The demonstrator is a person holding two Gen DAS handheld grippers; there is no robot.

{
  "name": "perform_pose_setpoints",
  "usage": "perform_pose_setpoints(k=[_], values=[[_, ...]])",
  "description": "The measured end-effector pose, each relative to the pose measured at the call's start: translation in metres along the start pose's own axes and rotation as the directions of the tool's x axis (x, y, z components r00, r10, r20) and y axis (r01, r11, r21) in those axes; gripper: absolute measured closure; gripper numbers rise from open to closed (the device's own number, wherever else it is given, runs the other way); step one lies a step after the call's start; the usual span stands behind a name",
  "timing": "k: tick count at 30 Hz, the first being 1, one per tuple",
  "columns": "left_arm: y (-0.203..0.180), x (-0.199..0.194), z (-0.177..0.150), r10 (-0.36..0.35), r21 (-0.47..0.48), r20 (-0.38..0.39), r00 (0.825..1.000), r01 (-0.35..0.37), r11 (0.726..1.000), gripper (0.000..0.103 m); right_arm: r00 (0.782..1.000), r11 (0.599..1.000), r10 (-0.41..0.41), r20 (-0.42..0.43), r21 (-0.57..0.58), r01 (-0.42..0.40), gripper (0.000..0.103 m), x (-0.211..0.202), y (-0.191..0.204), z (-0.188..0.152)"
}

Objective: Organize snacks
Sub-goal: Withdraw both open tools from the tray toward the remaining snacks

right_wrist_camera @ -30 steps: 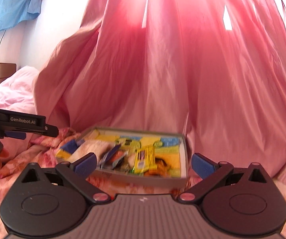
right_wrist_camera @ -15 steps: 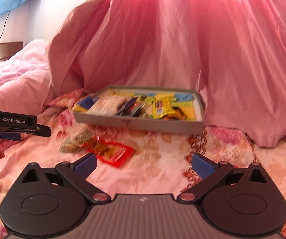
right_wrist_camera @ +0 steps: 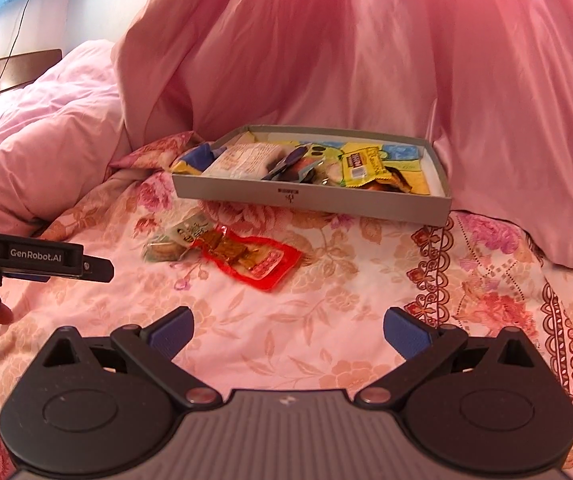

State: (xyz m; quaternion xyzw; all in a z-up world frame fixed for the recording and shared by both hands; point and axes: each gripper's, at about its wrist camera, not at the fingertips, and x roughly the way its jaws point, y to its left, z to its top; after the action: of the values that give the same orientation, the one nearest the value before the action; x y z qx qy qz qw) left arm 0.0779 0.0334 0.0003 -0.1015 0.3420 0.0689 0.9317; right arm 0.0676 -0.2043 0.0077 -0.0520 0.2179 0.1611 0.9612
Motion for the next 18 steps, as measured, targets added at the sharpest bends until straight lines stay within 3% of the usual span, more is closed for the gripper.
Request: perform_pose_setpoints(k=[13,18], values=[[0.012,0.022,0.012,-0.020,0.042,0.046,0.999,0.018,0.999,0.002,0.999,0.999,0.018,-0.032,-0.027,-0.019,0.000,0.023,-0.004,0.005],[0.017,0.043,0.023,-0.020,0.037,0.062,0.998,0.018,0.999,0.002,0.994,0.994,0.091,-0.063,-0.057,-0.095,0.000,0.038,-0.009,0.016]])
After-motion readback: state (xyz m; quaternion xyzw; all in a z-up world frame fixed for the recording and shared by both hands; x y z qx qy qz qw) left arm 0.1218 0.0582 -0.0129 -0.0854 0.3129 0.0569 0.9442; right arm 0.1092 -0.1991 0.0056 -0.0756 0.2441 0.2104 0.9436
